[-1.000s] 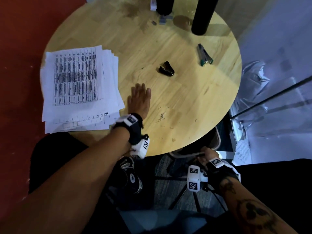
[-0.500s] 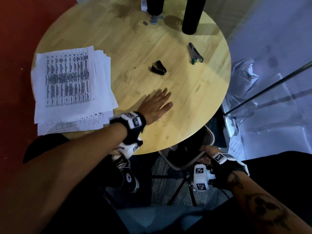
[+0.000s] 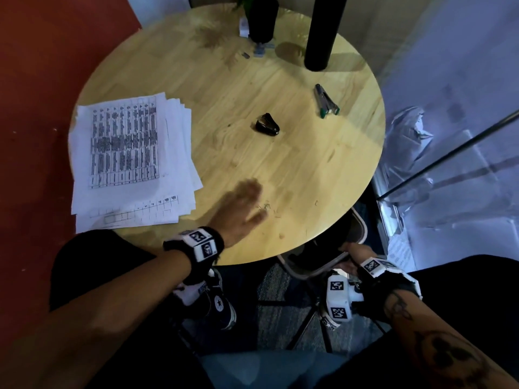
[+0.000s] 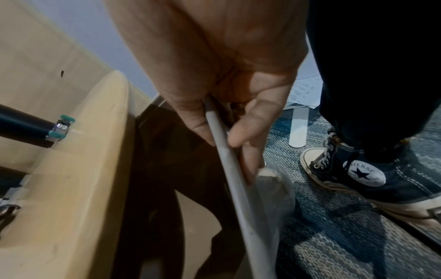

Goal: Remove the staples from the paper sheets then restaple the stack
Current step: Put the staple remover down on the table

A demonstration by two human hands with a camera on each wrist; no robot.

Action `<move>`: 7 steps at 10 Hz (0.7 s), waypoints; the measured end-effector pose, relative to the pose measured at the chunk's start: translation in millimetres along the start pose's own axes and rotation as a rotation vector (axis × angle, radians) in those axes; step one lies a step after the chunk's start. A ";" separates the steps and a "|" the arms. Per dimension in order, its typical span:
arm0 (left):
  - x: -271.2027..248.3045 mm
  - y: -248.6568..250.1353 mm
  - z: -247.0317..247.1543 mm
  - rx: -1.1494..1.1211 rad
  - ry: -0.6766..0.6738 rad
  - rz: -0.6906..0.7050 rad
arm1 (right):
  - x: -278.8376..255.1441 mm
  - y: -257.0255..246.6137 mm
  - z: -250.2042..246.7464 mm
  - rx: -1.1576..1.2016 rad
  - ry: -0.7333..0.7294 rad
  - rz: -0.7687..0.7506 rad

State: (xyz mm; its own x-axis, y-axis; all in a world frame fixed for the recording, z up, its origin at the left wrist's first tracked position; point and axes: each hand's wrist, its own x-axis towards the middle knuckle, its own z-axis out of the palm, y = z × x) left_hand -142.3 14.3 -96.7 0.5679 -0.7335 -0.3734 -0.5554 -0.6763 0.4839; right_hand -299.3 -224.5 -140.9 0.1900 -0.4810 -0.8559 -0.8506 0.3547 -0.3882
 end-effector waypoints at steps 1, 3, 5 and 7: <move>-15.0 -12.4 15.0 -0.240 0.366 -0.463 | -3.2 6.5 -1.2 0.004 0.028 0.032; -2.6 23.0 34.1 -0.241 0.361 -0.607 | 1.1 16.8 -12.2 -0.003 0.005 -0.001; 27.6 55.3 49.7 -0.122 0.146 -0.224 | -1.9 12.9 -16.7 -0.017 -0.020 -0.026; 24.2 98.0 64.4 -0.041 0.014 0.050 | 0.2 12.0 -19.6 0.020 -0.115 -0.008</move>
State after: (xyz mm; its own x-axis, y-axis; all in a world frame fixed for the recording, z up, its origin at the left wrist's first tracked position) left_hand -222.1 -74.1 -109.2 0.5492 -0.7648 -0.3369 -0.5580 -0.6357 0.5334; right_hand -319.0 -236.0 -139.0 0.2523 -0.3891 -0.8860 -0.8391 0.3680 -0.4005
